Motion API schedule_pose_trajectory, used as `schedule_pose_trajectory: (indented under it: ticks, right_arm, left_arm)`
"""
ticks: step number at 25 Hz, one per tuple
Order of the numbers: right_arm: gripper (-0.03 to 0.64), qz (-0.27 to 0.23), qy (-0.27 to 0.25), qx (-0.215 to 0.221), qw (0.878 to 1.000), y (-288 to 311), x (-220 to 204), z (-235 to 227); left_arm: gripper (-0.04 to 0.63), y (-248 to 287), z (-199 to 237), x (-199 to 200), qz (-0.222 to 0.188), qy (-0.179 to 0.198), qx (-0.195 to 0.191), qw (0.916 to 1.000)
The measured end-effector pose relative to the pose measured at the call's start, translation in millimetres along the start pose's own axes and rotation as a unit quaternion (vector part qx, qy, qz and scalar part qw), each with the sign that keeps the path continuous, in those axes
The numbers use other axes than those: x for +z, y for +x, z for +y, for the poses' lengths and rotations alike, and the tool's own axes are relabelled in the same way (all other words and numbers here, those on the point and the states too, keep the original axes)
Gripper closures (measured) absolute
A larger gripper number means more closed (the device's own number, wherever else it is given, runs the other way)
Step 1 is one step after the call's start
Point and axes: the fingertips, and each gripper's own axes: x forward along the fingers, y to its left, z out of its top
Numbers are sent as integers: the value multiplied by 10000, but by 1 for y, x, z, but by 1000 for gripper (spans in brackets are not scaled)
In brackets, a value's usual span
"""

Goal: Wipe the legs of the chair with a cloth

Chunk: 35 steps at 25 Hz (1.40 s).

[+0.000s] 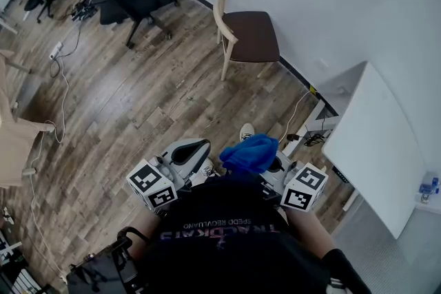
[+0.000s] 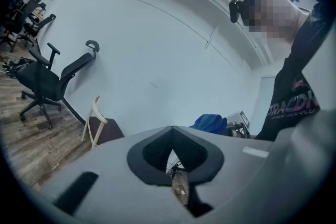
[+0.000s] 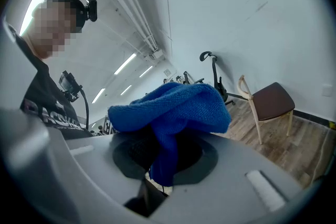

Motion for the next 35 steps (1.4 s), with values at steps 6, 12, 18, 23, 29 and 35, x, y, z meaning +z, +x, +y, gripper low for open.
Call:
schedule_pose_trajectory:
  ticks: [6, 12, 18, 23, 29, 35]
  right_arm:
    - [552, -37, 90, -111, 9999, -13, 8, -23]
    - [552, -8, 43, -285, 9996, -21, 30, -53]
    - [552, 209, 93, -125, 9997, -27, 62, -93]
    - [552, 371, 57, 34, 9993, -28, 103, -158]
    - [552, 517, 36, 183, 9985, -30, 125, -196]
    - [552, 765, 155, 208, 9967, -26, 133, -267]
  left_arm:
    - [598, 22, 1, -7, 92, -84, -16, 9999]
    - [598, 50, 9, -4, 119, -259, 28, 9996]
    - [598, 100, 21, 13, 45, -336, 177, 9993]
    - [598, 164, 47, 30, -55, -446, 448, 9980]
    - [598, 204, 57, 31, 33, -534, 632, 9966]
    - [598, 248, 88, 28, 174, -288, 1051, 9939]
